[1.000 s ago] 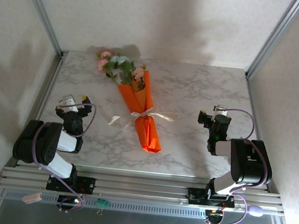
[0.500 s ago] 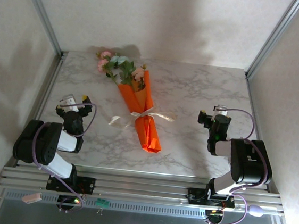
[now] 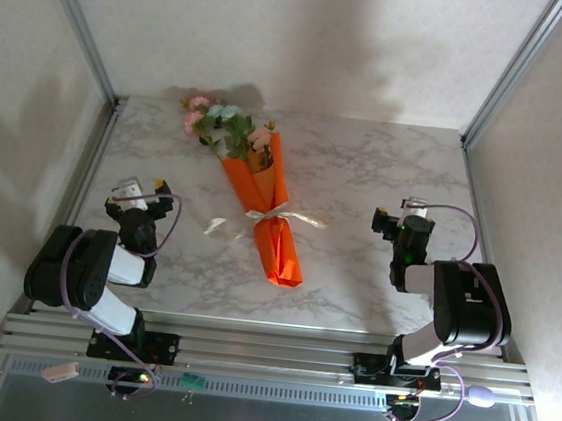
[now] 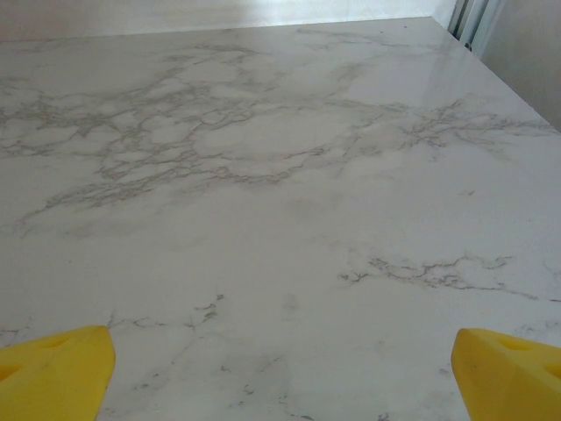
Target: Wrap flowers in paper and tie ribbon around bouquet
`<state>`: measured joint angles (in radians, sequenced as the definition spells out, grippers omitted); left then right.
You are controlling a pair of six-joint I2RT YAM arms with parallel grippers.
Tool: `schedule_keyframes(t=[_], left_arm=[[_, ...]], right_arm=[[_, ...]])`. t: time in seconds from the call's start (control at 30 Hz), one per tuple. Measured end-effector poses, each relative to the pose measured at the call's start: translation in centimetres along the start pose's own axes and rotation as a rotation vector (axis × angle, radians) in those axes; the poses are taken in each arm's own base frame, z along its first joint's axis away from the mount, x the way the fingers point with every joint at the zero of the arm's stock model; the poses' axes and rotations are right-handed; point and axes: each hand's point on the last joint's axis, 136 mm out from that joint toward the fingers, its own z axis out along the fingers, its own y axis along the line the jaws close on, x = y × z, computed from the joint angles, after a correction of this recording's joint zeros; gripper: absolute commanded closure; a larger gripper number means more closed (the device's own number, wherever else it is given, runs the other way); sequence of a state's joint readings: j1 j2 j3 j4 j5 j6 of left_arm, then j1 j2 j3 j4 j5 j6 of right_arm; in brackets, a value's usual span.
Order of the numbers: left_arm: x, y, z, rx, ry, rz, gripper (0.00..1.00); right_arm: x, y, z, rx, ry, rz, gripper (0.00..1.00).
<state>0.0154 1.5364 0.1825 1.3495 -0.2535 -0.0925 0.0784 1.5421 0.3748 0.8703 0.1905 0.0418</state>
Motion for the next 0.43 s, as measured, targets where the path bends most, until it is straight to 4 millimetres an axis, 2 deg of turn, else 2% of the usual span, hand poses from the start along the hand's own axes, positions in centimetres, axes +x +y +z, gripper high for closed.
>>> schedule_keyframes(t=[0.43], left_arm=[[-0.15, -0.15, 0.11, 0.005, -0.003, -0.002, 0.0]], right_arm=[[0.0, 0.0, 0.0, 0.0, 0.0, 0.0, 0.01]])
